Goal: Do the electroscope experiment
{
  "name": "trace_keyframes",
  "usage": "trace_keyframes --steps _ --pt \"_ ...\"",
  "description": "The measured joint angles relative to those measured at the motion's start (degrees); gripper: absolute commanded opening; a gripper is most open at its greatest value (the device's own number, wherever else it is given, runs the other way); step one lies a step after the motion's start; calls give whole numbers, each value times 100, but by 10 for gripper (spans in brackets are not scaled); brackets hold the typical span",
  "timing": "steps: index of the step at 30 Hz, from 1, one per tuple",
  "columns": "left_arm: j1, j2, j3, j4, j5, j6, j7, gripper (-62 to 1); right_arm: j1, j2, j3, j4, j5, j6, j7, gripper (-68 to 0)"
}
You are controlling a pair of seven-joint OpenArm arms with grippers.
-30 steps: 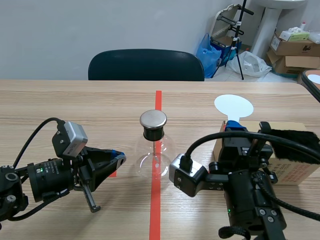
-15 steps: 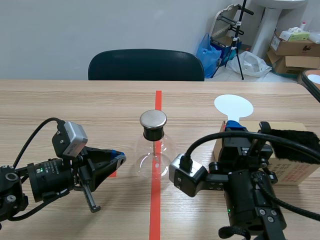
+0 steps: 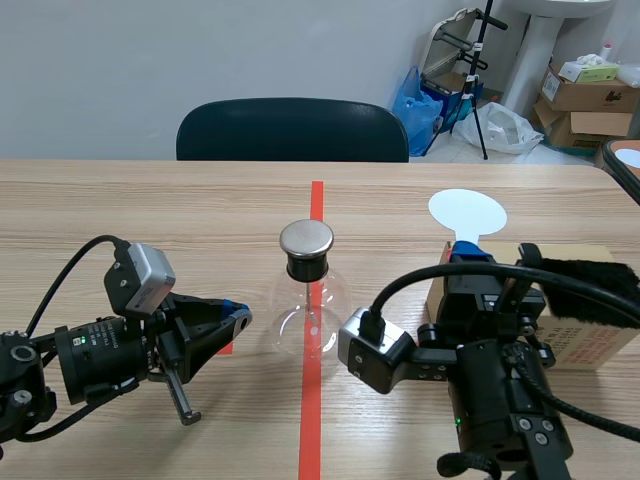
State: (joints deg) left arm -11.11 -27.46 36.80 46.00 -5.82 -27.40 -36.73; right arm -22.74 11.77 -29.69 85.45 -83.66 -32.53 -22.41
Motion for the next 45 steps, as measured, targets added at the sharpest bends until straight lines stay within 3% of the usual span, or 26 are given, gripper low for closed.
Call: trace_keyframes --steps 23,25,31,36,43,45 --pt "0 0 0 0 0 0 0 -577 -2 0 26 0 0 -7 2 -658" --pt "0 0 0 0 0 0 0 -577 -37 0 138 0 0 -111 63 -658" --pt "0 0 0 0 0 0 0 -577 -503 2 734 205 2 -201 822 -658" --pt "0 0 0 0 0 0 2 -577 -898 0 1095 623 76 -533 1427 -658" --pt "0 0 0 0 0 0 4 -577 -1298 0 1786 715 726 -940 2586 -658" --pt "0 0 0 0 0 0 2 -577 -1364 0 2004 713 981 -903 2983 -658"
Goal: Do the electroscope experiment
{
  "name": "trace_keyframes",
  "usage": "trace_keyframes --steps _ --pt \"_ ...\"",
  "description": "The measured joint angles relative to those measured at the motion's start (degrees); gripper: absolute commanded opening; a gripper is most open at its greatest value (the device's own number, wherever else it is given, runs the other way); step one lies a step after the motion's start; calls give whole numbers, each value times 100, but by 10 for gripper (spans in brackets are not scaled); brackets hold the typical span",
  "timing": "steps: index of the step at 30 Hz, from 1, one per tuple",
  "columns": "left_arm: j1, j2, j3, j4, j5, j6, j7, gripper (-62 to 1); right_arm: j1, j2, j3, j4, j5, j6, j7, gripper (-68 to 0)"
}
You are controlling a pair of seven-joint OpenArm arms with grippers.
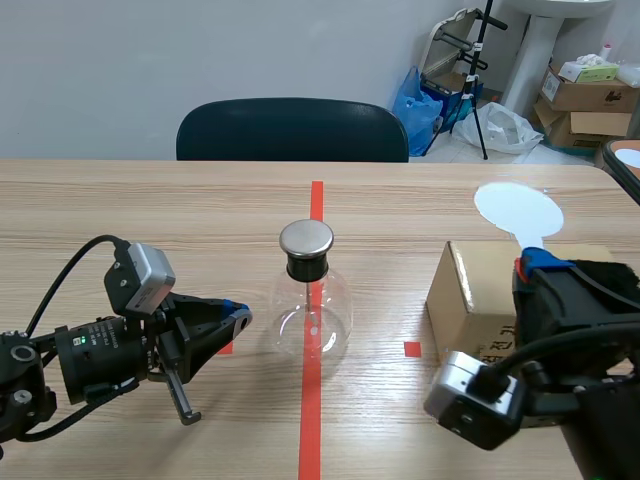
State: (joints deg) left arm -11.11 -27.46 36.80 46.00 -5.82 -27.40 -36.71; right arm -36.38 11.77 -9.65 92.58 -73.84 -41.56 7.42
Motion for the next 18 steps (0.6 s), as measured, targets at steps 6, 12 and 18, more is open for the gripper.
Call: trace_keyframes --steps 6,12,18 --pt "238 -92 0 68 -26 0 -511 -577 -48 -2 433 -94 297 0 573 -658" --pt "1108 -905 0 850 -22 20 -1504 -577 -13 -4 557 -728 361 4 922 -658" --pt "1825 -2017 -4 1991 -24 20 -1961 -357 330 -4 557 -1147 365 20 907 -658"
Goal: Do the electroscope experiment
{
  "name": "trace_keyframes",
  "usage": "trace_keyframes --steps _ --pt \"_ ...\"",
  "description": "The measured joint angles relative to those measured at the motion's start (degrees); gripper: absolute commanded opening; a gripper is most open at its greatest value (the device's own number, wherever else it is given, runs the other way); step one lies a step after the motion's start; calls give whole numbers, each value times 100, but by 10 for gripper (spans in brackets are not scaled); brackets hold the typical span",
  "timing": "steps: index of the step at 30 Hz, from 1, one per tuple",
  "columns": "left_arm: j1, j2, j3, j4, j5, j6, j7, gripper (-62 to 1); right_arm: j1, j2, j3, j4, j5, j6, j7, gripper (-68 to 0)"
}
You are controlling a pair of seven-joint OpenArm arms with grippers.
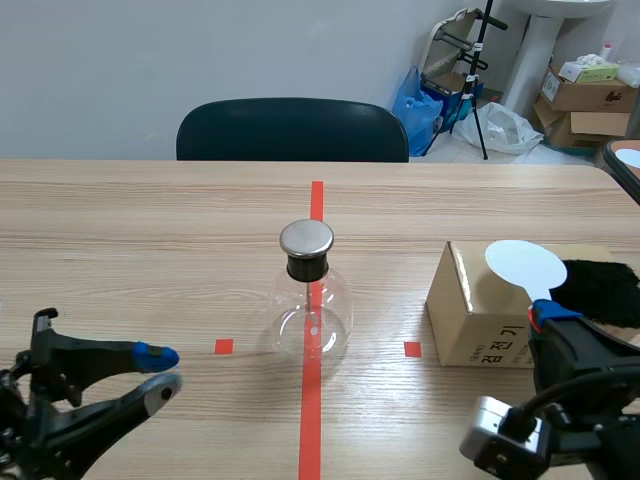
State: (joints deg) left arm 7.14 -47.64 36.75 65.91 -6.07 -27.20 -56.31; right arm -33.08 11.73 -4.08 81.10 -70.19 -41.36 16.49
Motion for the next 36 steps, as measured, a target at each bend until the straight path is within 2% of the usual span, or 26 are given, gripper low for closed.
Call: trace_keyframes --steps 6,8,13,20,29,36 --pt "608 -737 -94 678 -11 -4 -35 -92 212 -116 -2 -232 -28 0 22 -658" --pt "837 -848 -302 804 -175 -2 -57 7 229 -127 -7 -334 -26 2 57 -658" --pt "1296 -968 -911 1005 -260 0 -505 14 275 -144 -4 -439 -59 0 149 -658" --pt "1884 -1003 -1578 1204 -275 0 -496 14 286 -205 -4 -503 -103 -2 149 -658" --pt "2260 -1001 -1952 1233 -234 109 -483 14 291 -251 -4 -778 -177 -20 149 -658" --pt "2284 -1119 -1958 1233 -170 107 -487 14 291 -251 -4 -778 -177 -20 149 -658"
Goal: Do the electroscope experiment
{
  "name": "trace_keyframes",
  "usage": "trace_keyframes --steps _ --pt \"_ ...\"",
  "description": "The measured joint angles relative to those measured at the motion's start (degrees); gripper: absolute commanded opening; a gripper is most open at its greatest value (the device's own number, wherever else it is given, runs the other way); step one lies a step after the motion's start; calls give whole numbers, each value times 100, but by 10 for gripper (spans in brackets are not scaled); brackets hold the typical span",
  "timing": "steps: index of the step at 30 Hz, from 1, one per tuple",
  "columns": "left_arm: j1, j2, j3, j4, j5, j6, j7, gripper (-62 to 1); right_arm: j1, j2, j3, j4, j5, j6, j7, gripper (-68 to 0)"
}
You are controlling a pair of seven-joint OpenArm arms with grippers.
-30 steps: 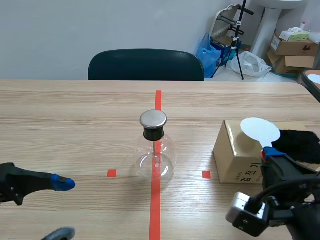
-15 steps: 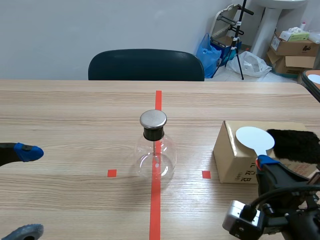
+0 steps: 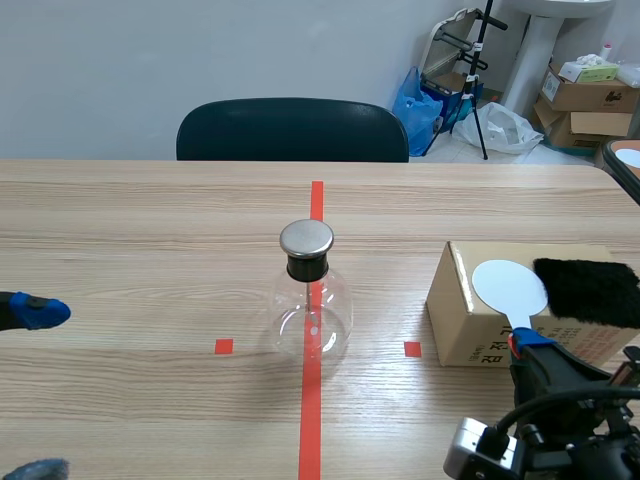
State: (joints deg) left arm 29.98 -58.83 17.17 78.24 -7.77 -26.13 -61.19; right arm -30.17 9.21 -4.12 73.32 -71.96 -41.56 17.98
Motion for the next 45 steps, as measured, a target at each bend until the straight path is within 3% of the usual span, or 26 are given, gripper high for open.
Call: trace_keyframes --steps 4,7,10,18,45 --pt "-13 -42 0 0 0 0 0 14 0 0 0 0 0 0 0 -645" --pt "-13 -44 0 0 2 0 0 14 0 0 0 0 0 2 0 -572" --pt "-13 -72 0 0 2 0 -44 14 0 0 0 0 0 2 2 -441" --pt "-13 -168 0 0 2 0 -162 14 0 0 0 0 -26 2 26 -10" --pt "-13 -168 0 0 2 0 -310 14 0 0 0 0 -24 2 15 4"
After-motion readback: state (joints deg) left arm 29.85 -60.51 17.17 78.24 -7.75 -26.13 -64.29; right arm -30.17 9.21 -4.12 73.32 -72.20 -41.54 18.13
